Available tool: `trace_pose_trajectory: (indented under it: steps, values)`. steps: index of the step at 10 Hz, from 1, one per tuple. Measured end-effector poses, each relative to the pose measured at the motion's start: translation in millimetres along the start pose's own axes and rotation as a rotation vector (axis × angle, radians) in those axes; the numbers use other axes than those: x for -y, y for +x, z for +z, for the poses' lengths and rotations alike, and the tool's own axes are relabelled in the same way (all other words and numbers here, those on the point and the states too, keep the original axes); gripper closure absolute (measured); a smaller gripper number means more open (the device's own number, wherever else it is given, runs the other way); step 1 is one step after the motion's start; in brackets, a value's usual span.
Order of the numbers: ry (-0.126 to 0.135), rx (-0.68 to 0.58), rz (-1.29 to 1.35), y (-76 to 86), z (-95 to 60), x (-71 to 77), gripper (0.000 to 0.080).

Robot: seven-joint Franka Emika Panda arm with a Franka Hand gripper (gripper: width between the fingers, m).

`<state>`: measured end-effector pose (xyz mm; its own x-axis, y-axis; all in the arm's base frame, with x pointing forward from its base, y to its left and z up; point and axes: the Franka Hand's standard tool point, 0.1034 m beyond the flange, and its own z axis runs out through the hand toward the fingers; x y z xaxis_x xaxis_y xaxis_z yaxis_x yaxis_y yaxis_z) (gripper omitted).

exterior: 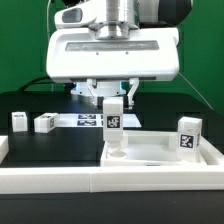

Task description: Assemble square table

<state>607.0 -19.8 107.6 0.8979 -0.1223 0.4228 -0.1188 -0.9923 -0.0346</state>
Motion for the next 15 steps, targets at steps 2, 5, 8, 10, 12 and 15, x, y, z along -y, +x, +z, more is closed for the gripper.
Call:
trace_pose_trajectory:
  steps: [2,5,8,10,12,15]
  values:
    - [0.001,0.0,0.01,1.0,-0.1,-0.1,0.0509]
    - [0.002,0.001,0.005,0.3,0.4,3.1,0.0509]
    - [0.004,0.008,-0.003,-3.8,4.2,8.3,0.0508]
    - [0.005,0.008,-0.006,-4.2,4.6,10.1,0.0508]
    - [-0.004,-0.013,-0.009,-3.0,6.1,7.5,0.0508]
    - [-0.016,-0.038,-0.009,-3.6,7.8,4.0,0.0508]
